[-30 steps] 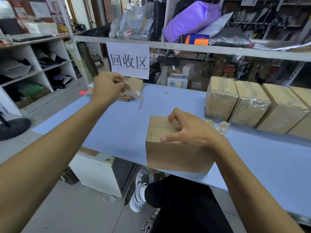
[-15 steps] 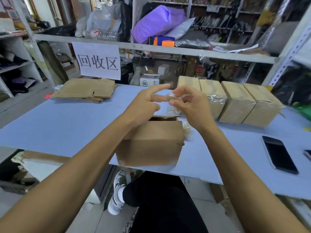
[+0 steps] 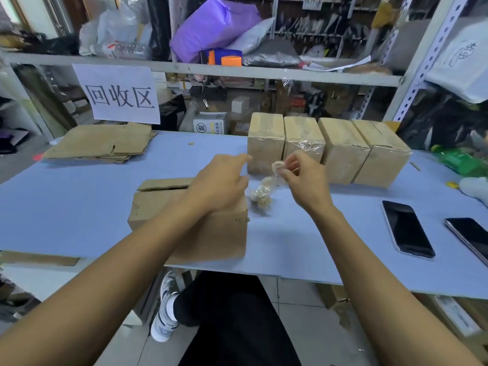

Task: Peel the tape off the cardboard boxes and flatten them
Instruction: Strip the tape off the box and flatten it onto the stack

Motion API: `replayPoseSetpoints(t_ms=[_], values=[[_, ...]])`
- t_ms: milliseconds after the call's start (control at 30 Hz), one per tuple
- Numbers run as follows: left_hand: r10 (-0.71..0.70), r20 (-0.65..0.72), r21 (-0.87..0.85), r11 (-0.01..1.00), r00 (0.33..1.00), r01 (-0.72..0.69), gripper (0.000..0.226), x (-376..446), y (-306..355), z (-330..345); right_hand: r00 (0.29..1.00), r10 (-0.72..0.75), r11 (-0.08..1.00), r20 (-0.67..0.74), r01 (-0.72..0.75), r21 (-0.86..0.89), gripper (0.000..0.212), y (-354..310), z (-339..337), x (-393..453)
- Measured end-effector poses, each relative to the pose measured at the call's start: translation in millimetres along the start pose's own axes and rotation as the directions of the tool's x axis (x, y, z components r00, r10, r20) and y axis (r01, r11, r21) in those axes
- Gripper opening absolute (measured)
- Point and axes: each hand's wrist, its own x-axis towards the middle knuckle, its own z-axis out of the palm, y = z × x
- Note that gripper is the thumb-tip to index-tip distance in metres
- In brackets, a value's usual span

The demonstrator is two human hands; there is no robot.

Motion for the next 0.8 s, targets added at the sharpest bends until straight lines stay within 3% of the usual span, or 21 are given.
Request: replayPoseSetpoints(t_ms=[67,200,400,533,633,700,800], values=[[-0.009,0.038,0.044,0.999,0.999,0.007,0.044,-3.4,-0.5,10.2,0.999,0.035,0.999,0.022,-0.035,-0.009,0.007,10.6,11.3,0.7],[-0.017,-0.043,-0.001,1.0,0.999,0.017,0.041,-6.8,1.6,14.6,0.998,0.039,0.999,0.041,-0.038,-0.025,0.012,23.6,36.4,4.6],[-0.003,-0.075,-0.031,1.0,0.997,0.001,0.047,-6.4,0.5,13.3,0.96,-0.026,0.974,0.28,0.087,-0.209,0.027,20.8,56.8,15.6],[-0.073,-0.197,-0.355,0.935,0.978,-0.002,0.036,-9.8,-7.3,8.3,0.969,0.123,0.987,0.214,-0.142,0.077,0.029,12.3,42.4,14.9],[-0.126,-0.284,-0.604,0.794,0.951,-0.075,0.028,-14.8,-10.7,2.6,0.983,0.132,0.979,0.129,-0.15,0.137,0.028,7.5,32.9,9.1],[-0.157,-0.42,-0.678,0.708,0.894,-0.194,0.03,-19.6,-9.0,-4.4,0.992,0.087,0.985,0.091,-0.099,0.141,0.029,-4.8,27.8,3.1],[-0.229,-0.639,-0.646,0.679,0.734,-0.349,0.03,-33.0,-6.3,-19.8,0.986,0.043,0.955,0.162,-0.089,0.285,0.016,-34.0,21.9,-12.7]])
